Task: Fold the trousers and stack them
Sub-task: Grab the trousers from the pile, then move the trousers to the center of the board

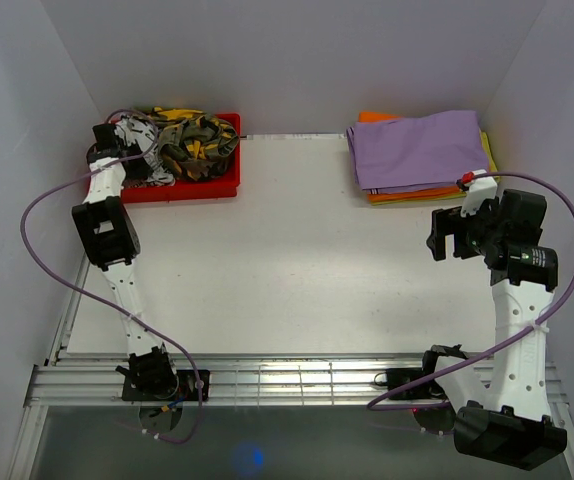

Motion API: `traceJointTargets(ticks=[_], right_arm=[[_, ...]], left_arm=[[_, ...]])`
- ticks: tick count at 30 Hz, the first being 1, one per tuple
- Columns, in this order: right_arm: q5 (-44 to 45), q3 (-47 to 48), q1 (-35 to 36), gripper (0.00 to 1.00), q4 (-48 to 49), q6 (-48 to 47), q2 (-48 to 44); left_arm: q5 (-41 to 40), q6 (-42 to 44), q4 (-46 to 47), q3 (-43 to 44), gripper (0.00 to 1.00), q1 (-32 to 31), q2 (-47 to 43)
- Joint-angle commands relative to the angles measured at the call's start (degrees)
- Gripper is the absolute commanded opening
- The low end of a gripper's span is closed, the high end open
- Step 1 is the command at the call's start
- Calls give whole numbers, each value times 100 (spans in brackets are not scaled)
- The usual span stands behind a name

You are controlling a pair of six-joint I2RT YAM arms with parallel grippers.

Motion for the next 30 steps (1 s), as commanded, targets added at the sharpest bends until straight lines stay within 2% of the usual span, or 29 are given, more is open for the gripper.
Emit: traceJointTargets(ticks=[1,6,11,18,22,28,30], right_arm=[[30,314,-20,90,10,-47,-55],[-120,367,-20,90,-34,-64,-116],[-296,420,-20,90,-34,-73,-143],[-594,534,-20,90,62,15,-73],[-805,613,-20,90,115,76,-28],[-1095,622,-20,90,168,111,-20],[-1183,622,-20,90,168,120,-54]], left_arm=[[450,39,902,285,0,-41,-588],[688,92,1789,285,0,-32,-1634],[679,118,2913,-75,0,-32,-2627],[977,-469,3416,-180,0,-41,-3586],[1548,-1093,3828,-408,0,-41,-4217],[3217,-2438,3970,-821,0,-181,-4746],[3885,-2843,4075,-1417,0,-400,-5062]])
